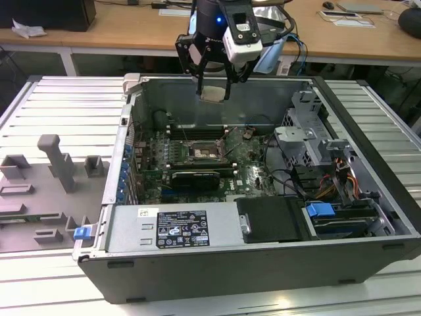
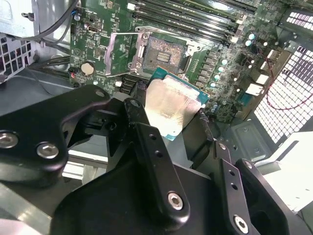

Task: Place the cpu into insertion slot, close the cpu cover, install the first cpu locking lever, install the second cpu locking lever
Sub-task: 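Place the cpu into insertion slot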

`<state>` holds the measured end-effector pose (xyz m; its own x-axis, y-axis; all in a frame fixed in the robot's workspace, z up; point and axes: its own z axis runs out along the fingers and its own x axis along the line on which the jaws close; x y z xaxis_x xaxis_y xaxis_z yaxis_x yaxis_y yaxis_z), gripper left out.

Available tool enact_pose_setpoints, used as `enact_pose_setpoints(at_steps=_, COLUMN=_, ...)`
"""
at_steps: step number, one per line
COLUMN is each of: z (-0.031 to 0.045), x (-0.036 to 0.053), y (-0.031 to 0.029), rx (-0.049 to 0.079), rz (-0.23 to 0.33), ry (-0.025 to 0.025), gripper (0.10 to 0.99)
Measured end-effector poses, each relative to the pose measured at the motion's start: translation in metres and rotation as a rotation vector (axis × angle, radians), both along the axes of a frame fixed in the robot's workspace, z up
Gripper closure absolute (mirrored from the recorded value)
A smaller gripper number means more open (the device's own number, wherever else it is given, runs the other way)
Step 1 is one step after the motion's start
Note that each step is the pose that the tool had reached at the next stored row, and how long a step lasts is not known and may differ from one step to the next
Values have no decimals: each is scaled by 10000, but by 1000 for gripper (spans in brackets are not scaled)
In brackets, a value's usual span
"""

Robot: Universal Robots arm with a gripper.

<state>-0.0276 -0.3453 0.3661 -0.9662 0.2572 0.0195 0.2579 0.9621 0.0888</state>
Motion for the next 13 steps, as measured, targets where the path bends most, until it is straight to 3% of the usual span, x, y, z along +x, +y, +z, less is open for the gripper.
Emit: enact_pose_setpoints(at_steps=13, z=-5, x=0, y=0, rx=-1, rz=-495, ry=0, gripper=545)
